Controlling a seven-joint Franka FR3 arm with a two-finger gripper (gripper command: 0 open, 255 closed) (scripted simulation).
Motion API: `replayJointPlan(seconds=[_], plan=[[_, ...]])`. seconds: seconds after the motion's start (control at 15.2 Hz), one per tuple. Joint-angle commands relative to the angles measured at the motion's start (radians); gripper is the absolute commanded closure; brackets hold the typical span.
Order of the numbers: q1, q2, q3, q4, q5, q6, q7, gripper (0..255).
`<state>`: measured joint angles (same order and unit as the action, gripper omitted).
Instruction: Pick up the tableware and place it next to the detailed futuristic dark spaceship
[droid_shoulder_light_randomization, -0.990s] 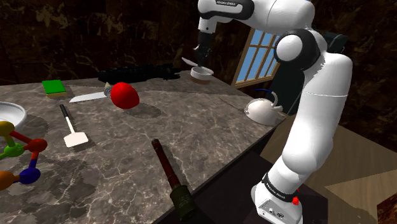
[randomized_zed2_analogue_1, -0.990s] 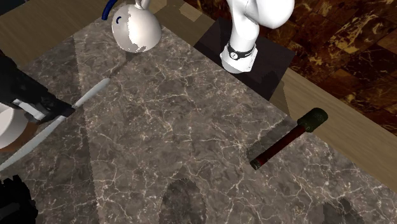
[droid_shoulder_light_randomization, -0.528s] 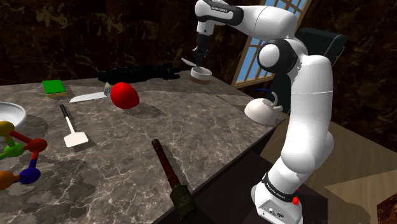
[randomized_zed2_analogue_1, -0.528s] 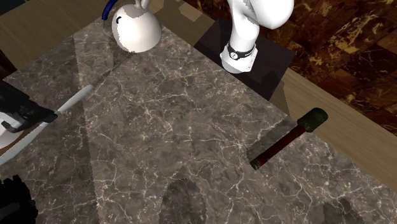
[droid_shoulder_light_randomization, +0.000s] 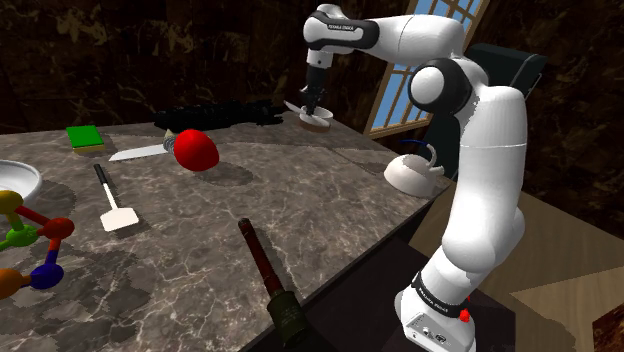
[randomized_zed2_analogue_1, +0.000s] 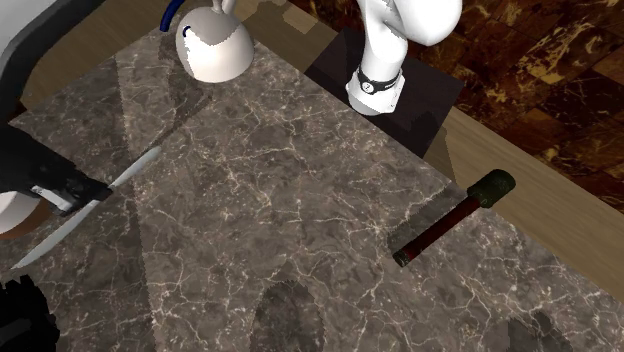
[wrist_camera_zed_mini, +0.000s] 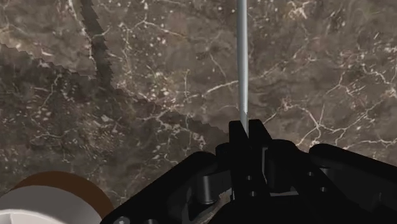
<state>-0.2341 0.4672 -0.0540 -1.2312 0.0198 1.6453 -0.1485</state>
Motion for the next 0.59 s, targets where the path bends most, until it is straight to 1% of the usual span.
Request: replayJointPlan(seconds=[0.0,0.53], plan=[[0.0,-0.003,0.0,-0.034,0.0,0.031,0.0,255],[0.002,-0.003,0.0,-0.142,0.0,0.139,-0.001,255]])
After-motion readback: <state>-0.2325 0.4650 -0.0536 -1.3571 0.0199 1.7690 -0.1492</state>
